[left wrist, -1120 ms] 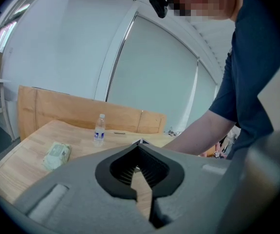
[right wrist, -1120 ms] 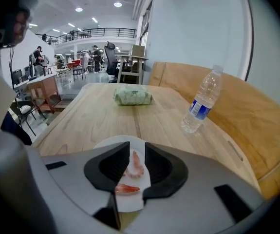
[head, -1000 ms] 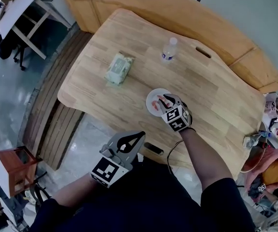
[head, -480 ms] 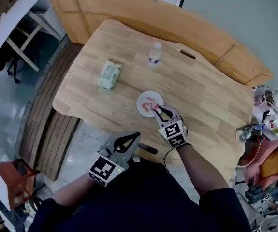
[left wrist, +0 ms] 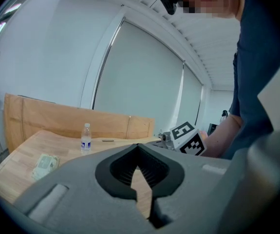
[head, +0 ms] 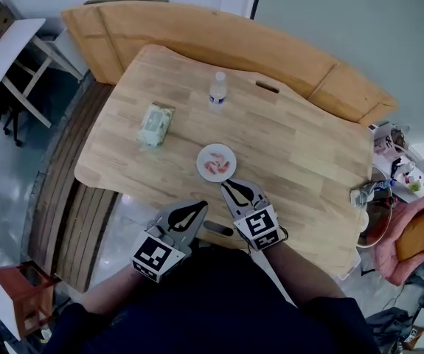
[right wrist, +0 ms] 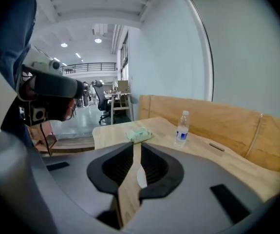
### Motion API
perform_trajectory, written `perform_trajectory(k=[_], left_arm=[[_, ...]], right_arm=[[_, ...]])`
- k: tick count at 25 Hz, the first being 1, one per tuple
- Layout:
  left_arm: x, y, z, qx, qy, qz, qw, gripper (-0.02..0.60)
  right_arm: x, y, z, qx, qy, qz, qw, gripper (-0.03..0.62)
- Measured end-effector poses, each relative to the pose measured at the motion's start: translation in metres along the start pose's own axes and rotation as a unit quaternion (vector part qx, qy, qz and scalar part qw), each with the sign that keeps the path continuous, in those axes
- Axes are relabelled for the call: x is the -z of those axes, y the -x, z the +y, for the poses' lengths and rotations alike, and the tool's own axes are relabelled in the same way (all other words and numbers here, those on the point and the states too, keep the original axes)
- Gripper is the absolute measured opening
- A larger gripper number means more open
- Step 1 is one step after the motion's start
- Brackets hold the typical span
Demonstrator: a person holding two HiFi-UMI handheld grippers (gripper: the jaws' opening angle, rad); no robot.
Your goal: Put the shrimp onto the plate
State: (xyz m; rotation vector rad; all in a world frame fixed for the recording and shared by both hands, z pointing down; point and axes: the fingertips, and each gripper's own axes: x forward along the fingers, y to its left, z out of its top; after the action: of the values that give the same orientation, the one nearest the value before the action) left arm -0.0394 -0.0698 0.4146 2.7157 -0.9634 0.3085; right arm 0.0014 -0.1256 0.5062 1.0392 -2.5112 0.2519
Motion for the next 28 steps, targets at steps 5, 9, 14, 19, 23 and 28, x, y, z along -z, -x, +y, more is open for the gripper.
perform_trajectory(k=[5,9,14,19,23,28], left_arm=[[-0.005,-0.001,-0.006,0.009,-0.005,-0.004,0.9999,0.005],[-0.009,-0.005,-0.011,0.019,-0.008,-0.004,0.9998,0.005],[-0.012,-0.008,-0.018,0.03,-0.013,-0.006,0.9994,0.005],[-0.011,-0.01,-0.026,0.042,-0.02,-0.004,0.9989,0.005],[-0.011,-0.01,-0.03,0.045,-0.023,-0.002,0.9987,0.005],[-0.009,-0.009,-0.033,0.045,-0.022,0.0,0.9987,0.005]], right_arm=[[-0.017,0.028,0.017,-0.008,-0.011,-0.028,1.0,0.046],[-0.033,0.048,0.021,-0.002,-0.028,-0.052,0.998,0.03],[-0.05,0.067,0.029,-0.002,-0.041,-0.077,0.996,0.017],[-0.06,0.077,0.036,0.003,-0.03,-0.103,0.994,0.011],[-0.052,0.081,0.045,0.0,-0.033,-0.109,0.994,0.011],[-0.055,0.086,0.051,-0.009,-0.017,-0.124,0.992,0.009]])
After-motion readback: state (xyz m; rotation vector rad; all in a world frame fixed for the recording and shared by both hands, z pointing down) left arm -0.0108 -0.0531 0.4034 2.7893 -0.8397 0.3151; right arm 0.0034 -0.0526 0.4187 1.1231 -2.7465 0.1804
